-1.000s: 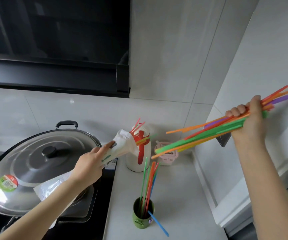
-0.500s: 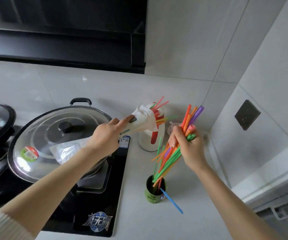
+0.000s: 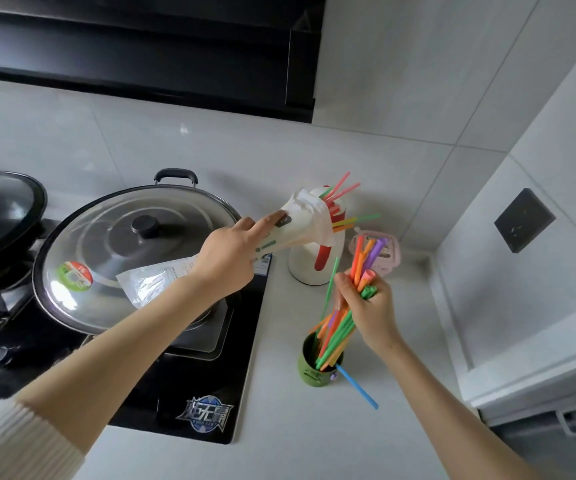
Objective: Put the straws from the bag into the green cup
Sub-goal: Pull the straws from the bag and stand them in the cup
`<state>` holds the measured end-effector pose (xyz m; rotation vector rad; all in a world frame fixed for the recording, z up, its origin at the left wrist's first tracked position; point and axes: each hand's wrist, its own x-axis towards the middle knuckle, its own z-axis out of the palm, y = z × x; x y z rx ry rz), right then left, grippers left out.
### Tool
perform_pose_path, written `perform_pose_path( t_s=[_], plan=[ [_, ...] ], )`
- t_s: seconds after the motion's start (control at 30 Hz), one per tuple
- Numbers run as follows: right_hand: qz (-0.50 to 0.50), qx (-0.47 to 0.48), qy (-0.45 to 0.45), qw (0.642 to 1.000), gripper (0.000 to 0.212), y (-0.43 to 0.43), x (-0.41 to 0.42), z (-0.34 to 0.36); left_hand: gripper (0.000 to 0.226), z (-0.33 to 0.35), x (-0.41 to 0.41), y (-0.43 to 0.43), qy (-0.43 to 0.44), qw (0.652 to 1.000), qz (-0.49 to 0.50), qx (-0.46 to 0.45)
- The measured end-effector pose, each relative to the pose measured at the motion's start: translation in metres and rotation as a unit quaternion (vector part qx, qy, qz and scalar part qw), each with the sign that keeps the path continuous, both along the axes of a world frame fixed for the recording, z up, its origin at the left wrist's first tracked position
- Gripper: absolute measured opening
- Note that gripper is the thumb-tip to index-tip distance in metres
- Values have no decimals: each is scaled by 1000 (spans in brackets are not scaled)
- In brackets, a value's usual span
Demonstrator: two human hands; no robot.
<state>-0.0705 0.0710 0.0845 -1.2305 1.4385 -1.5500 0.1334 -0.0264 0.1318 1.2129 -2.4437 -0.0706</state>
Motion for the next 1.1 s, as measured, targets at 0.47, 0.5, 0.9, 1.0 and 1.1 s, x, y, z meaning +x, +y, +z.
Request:
perform_pose_path(
  t_s=[0.47,0.5,0.9,1.0,1.1],
  plan=[
    [-10,-48,-4,999,37,16,-12,3,86,-9,3,-1,-6,1000,-2,5],
    [-12,-40,-6,999,36,15,-13,2,87,-10,2,-1,-6,1000,-7,4],
    [-37,58,-10,998,23,-36,-1,-12,89,-11,0,4,1,1000,-17,0],
    [-44,61,-17,997,23,-35,3,-22,88,-13,1,6,4,1000,-13,-4],
    [-58,64,-34,996,18,-27,5,-30,87,-13,2,7,9,1000,-7,-4]
  ],
)
